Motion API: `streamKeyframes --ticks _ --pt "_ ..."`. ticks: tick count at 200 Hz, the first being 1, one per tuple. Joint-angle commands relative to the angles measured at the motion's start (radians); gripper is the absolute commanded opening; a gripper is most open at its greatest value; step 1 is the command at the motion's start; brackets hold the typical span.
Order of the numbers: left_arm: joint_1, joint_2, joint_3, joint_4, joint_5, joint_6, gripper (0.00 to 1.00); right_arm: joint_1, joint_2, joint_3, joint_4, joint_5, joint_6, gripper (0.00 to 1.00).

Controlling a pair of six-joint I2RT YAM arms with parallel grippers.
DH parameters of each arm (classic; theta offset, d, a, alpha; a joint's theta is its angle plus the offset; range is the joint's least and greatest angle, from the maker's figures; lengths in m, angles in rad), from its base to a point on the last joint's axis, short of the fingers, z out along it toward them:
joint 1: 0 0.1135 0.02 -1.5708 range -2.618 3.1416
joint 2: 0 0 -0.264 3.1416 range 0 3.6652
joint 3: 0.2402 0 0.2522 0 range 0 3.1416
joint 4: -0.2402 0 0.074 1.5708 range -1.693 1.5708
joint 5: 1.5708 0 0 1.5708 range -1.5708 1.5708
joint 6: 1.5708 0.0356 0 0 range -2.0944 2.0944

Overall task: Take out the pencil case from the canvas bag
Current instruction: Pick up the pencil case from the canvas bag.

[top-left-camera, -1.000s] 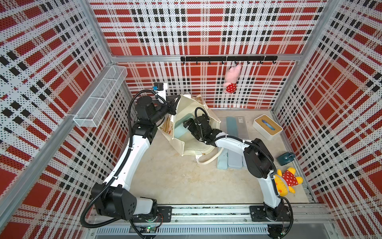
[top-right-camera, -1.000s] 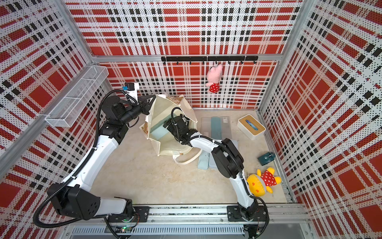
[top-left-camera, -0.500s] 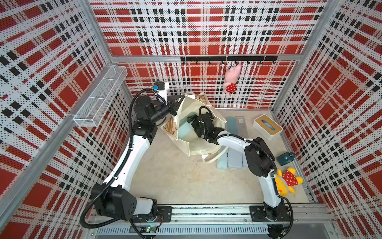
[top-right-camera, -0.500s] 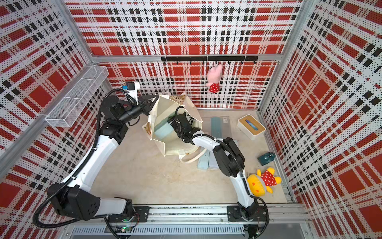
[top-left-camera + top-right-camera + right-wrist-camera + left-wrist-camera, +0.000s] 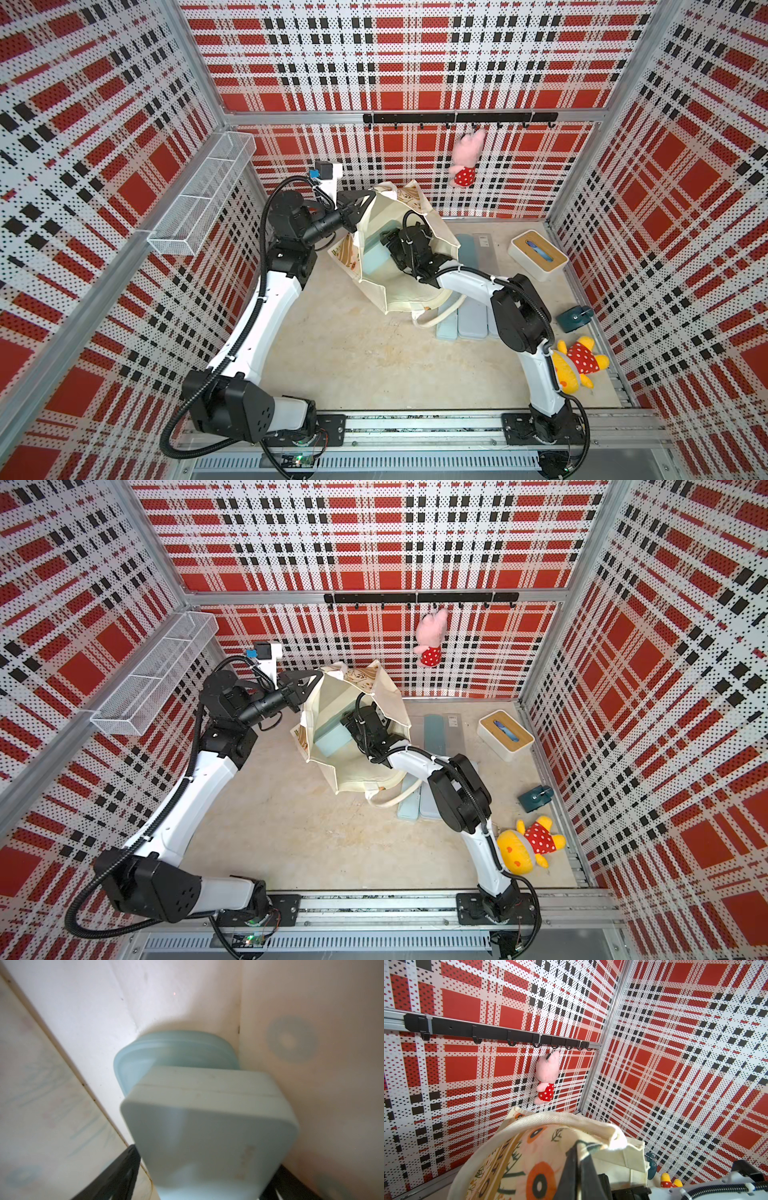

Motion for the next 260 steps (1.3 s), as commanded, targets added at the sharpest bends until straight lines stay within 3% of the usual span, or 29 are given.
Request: streamKeyframes --ticks 1,126,177,260 --pt "-0.007 -0.036 0.087 0.152 0.045 -0.010 0.00 -0.020 0.037 0.003 -0.025 0.031 0.008 0.82" --pt "-0.005 -0.046 0.085 0.135 0.054 -0.001 0.00 -0.024 -0.007 -0.043 -0.022 0.081 -0.065 0.62" --pt "0.006 -0.041 0.080 0.086 0.031 0.048 0.00 0.012 -0.113 -0.062 0.008 0.180 -0.329 0.55" --pt "0.018 -0.014 0.081 0.074 0.034 0.069 0.00 0.153 -0.281 -0.114 0.076 0.337 -0.843 0.51"
